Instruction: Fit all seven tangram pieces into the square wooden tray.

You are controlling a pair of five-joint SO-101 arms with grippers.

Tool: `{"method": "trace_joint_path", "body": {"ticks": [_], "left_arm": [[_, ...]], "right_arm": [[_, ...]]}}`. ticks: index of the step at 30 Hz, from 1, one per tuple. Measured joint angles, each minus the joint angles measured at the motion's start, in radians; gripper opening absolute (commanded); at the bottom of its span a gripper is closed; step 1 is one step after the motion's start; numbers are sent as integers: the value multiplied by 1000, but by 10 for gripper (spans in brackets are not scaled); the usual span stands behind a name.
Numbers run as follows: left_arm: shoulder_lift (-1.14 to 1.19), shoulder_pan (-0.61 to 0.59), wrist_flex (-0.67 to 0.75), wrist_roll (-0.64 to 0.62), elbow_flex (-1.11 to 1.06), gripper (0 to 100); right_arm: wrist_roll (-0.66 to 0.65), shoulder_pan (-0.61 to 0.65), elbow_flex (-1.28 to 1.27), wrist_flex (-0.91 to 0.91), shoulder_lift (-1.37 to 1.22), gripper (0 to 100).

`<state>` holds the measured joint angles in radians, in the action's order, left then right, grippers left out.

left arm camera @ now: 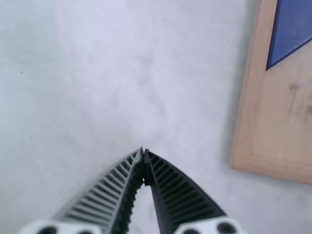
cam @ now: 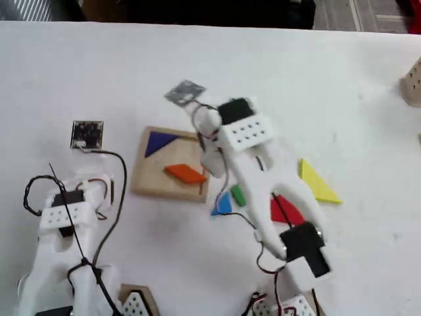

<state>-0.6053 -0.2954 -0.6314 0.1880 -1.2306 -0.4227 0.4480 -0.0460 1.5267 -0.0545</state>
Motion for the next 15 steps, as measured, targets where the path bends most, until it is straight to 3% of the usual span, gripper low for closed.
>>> {"method": "trace_joint_path", "body": {"ticks": [2,4,15], "left_arm": [[0,0,0,0,0,24],[0,0,0,0,0,24],[0,57,0,0,0,24]], "right_arm": [[15,-58,-103,-37,43,10],[20,-114,-213,-84,80,44],[23,-466,-779,-410,368,17]]}}
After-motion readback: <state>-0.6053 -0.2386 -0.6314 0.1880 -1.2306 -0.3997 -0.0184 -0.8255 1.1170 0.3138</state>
